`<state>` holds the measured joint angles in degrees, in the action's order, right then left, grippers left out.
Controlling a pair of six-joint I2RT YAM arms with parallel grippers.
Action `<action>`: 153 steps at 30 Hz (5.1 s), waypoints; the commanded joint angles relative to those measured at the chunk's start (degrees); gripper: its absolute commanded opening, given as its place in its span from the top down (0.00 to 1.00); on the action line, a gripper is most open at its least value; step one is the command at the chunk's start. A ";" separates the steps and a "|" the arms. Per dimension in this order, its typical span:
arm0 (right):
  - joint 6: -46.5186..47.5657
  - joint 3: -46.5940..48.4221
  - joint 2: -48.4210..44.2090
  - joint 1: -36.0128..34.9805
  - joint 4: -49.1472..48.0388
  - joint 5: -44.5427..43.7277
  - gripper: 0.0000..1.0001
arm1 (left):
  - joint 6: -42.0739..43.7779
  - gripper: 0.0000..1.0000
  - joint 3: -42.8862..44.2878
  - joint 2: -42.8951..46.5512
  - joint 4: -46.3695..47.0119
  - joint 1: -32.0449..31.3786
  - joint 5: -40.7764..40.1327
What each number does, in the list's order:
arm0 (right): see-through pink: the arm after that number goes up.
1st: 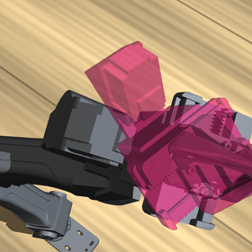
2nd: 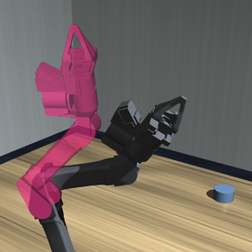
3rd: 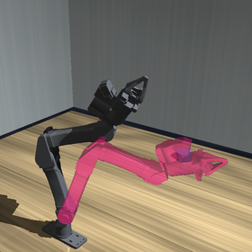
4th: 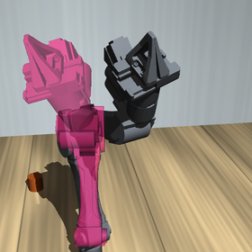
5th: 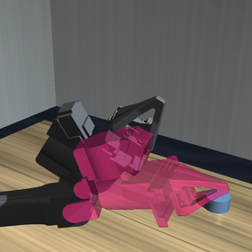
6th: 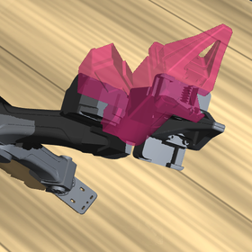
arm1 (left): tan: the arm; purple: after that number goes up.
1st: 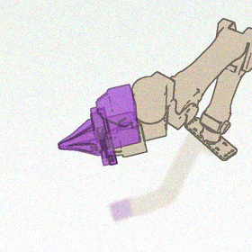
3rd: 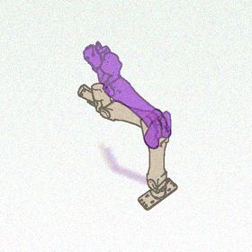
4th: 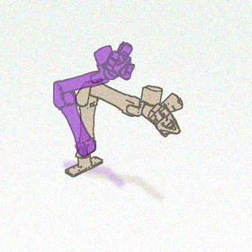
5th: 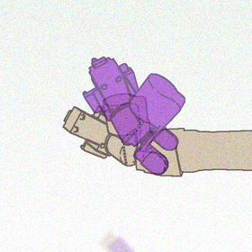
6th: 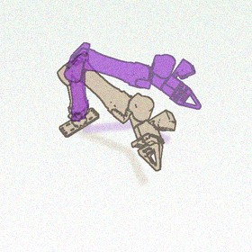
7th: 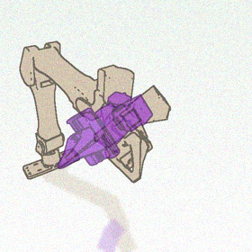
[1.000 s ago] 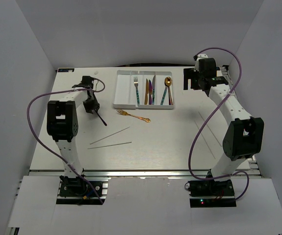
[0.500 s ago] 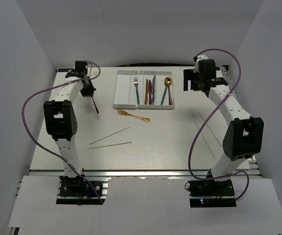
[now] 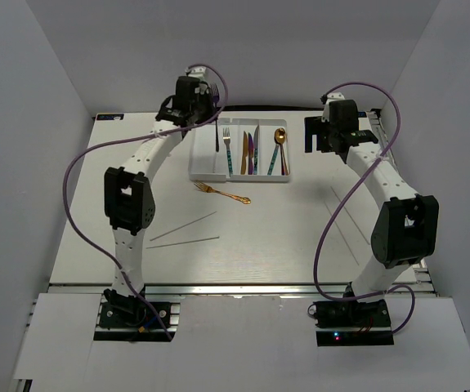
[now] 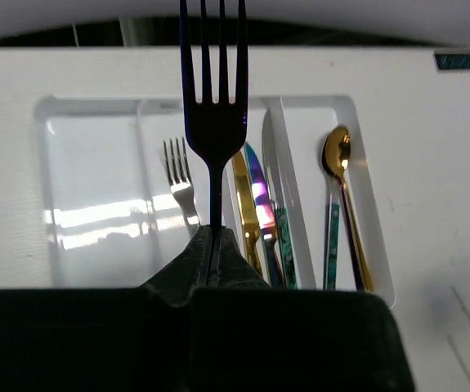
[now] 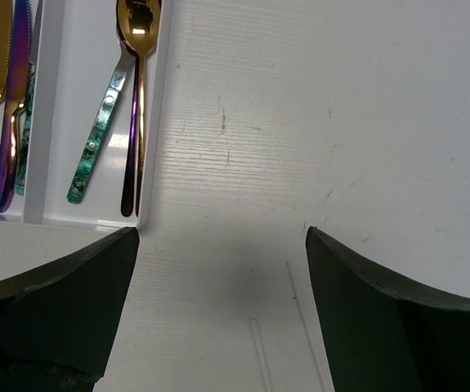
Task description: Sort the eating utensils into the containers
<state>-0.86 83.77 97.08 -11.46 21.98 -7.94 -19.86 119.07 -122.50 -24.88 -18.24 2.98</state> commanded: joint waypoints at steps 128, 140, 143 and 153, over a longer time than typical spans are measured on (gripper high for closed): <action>33.82 31.72 44.16 -36.52 34.00 11.37 1.00 | 0.08 0.13 -37.59 36.45 -2.63 28.00 6.68; 28.99 30.13 30.20 -35.91 29.62 16.72 1.00 | 0.35 0.14 -38.12 36.98 -2.71 28.00 6.16; 26.62 28.74 27.03 -35.12 25.07 18.22 1.00 | -0.09 0.14 -37.86 36.63 -2.89 28.00 6.07; 4.67 33.46 25.34 -25.65 11.35 21.39 1.00 | -0.01 0.14 -37.07 36.19 -2.98 28.08 4.84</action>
<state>15.33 113.08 122.30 -42.00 40.23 11.88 -19.57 81.21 -88.71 -27.49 9.65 8.88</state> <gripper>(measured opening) 0.009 0.863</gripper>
